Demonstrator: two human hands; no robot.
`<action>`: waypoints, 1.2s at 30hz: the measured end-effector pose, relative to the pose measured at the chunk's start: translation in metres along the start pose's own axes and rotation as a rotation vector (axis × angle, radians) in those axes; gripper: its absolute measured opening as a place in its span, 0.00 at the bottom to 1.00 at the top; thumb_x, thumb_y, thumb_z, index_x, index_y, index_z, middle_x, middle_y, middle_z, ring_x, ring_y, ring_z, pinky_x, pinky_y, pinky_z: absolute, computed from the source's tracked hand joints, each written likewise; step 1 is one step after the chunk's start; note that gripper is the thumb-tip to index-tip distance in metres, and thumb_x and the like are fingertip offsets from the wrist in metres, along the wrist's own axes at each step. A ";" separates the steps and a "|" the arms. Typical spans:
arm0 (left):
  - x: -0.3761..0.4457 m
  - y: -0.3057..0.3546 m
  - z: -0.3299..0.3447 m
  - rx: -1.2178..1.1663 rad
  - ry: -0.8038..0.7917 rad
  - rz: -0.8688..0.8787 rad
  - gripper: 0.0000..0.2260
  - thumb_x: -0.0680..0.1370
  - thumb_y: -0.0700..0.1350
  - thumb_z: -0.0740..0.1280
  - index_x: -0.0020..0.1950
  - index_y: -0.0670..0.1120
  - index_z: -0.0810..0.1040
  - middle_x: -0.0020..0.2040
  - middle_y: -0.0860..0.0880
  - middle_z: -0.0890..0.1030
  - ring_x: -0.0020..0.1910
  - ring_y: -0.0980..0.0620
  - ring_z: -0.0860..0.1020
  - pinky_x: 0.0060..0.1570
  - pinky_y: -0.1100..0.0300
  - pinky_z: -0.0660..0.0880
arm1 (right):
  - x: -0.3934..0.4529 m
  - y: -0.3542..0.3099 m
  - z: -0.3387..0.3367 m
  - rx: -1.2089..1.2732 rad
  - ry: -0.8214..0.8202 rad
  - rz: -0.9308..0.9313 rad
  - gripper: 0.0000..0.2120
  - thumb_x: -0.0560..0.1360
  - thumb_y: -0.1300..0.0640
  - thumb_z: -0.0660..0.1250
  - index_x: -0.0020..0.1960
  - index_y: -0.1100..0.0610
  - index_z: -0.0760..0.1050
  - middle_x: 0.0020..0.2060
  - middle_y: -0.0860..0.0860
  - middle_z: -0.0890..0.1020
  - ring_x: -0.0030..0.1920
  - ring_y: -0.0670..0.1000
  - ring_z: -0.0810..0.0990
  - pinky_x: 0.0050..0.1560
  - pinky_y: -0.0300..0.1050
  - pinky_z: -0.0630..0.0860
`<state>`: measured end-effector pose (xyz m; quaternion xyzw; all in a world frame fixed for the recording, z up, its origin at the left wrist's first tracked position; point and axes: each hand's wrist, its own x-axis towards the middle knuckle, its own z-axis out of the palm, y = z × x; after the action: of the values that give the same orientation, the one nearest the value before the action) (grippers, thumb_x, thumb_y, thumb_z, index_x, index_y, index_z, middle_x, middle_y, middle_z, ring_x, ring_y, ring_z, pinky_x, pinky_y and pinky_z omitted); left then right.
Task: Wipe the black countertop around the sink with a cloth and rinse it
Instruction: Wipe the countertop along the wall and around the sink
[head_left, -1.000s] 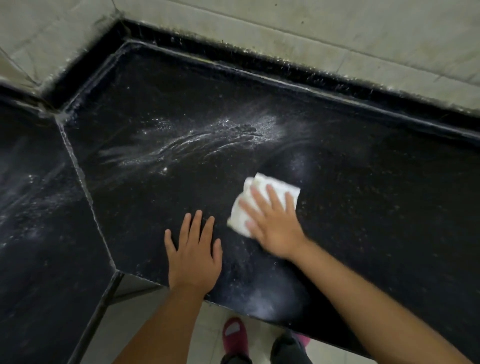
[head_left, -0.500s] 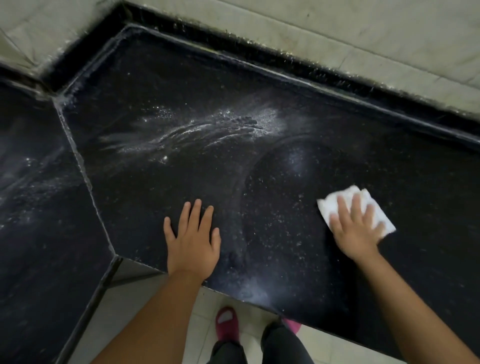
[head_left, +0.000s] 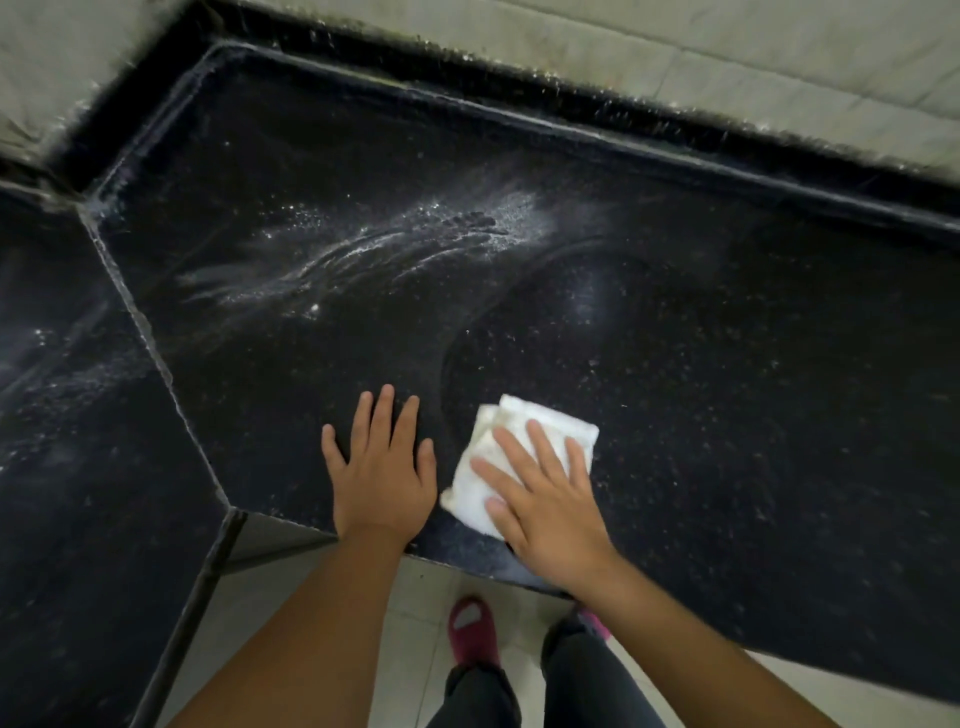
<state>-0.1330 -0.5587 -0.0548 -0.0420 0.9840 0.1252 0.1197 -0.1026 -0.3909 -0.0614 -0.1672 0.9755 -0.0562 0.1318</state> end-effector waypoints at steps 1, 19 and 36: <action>0.000 0.000 -0.001 0.003 -0.013 -0.007 0.29 0.76 0.57 0.37 0.75 0.51 0.52 0.77 0.51 0.48 0.75 0.52 0.43 0.70 0.44 0.38 | -0.019 0.005 0.006 -0.019 -0.016 0.002 0.22 0.81 0.45 0.37 0.64 0.44 0.66 0.66 0.49 0.74 0.69 0.57 0.61 0.68 0.53 0.47; -0.005 0.010 -0.009 0.044 -0.004 -0.033 0.22 0.81 0.51 0.47 0.75 0.52 0.50 0.77 0.52 0.47 0.75 0.53 0.42 0.71 0.46 0.39 | 0.042 0.099 -0.053 0.106 -0.126 0.518 0.26 0.79 0.42 0.35 0.76 0.45 0.43 0.75 0.50 0.38 0.75 0.57 0.38 0.71 0.61 0.42; 0.065 0.106 -0.026 0.004 0.026 0.044 0.21 0.82 0.51 0.48 0.75 0.48 0.54 0.76 0.48 0.50 0.75 0.50 0.46 0.72 0.49 0.47 | -0.068 0.260 -0.060 0.216 -0.090 0.794 0.24 0.81 0.45 0.43 0.75 0.43 0.41 0.75 0.46 0.39 0.75 0.53 0.38 0.73 0.56 0.44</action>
<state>-0.2141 -0.4666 -0.0213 -0.0217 0.9864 0.1251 0.1040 -0.1379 -0.1200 -0.0280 0.2344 0.9460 -0.0956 0.2026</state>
